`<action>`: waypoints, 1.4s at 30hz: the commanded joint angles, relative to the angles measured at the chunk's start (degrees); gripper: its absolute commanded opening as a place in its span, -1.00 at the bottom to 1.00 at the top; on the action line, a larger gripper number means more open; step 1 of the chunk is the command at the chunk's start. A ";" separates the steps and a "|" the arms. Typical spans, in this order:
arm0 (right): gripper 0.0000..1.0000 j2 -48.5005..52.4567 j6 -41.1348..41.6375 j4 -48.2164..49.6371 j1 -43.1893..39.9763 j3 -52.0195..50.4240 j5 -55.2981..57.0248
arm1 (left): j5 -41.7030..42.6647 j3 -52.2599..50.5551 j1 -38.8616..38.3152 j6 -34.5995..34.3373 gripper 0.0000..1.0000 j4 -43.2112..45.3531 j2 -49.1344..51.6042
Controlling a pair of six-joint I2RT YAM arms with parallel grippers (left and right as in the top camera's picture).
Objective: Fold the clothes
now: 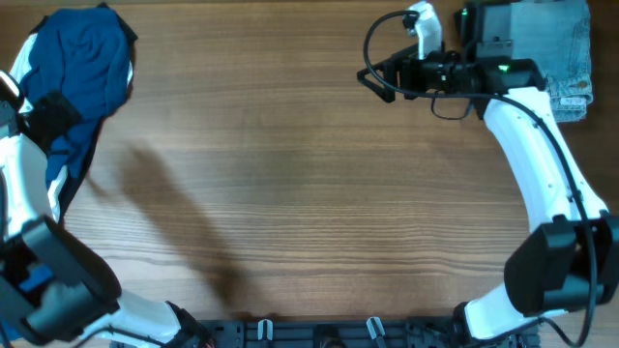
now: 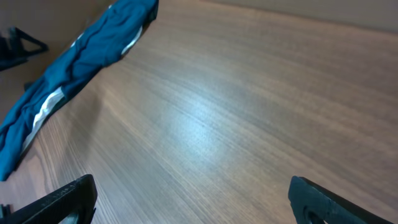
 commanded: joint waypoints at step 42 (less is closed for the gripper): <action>0.48 2.60 2.67 2.71 0.63 1.16 2.82 | -3.17 0.79 0.70 11.91 -0.89 -1.88 11.76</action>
